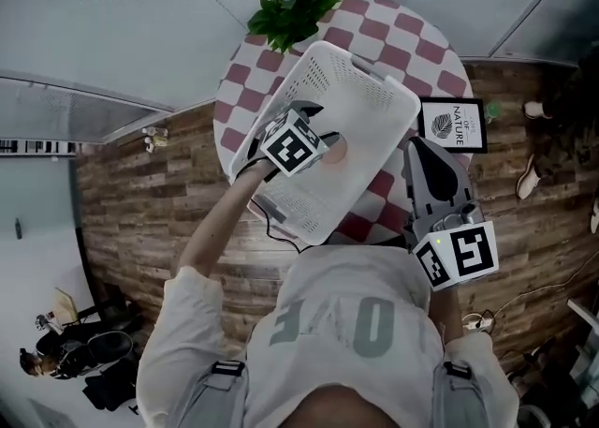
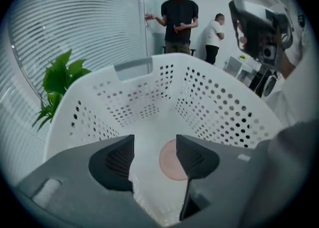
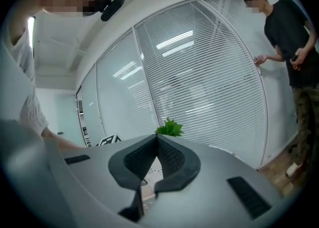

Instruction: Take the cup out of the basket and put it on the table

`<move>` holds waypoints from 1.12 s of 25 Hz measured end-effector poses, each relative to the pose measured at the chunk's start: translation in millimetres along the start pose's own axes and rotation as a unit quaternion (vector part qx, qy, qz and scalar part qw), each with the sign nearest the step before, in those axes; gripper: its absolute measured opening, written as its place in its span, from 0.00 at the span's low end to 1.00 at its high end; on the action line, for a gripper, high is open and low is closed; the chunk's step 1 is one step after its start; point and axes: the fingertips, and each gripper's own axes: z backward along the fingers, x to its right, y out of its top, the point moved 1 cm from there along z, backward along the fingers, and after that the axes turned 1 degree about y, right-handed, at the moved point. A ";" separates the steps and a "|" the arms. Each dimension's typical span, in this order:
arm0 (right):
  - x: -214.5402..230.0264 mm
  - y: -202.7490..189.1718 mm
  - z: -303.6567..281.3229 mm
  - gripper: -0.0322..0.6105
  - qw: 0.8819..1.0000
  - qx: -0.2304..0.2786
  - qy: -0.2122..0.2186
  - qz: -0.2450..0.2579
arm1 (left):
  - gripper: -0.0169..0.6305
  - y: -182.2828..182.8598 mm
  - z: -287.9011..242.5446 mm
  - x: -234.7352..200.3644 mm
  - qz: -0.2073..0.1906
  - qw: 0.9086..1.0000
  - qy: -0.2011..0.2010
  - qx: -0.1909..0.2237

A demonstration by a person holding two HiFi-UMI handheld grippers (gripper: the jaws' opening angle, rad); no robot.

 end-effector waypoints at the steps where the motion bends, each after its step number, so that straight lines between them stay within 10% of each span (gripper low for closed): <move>1: 3.1 -1.1 2.0 0.06 1.000 -0.001 -0.003 -0.003 | 0.41 -6.2 -7.4 1.2 0.000 1.000 -0.010 -0.018; 20: 23.2 -19.4 12.1 0.06 0.999 -0.022 -0.027 -0.023 | 0.40 -76.0 -90.6 24.8 0.112 0.967 -0.117 -0.195; 28: 19.2 -22.7 12.8 0.06 0.999 -0.031 -0.027 -0.005 | 0.12 -83.0 -102.1 26.0 0.094 0.966 -0.096 -0.219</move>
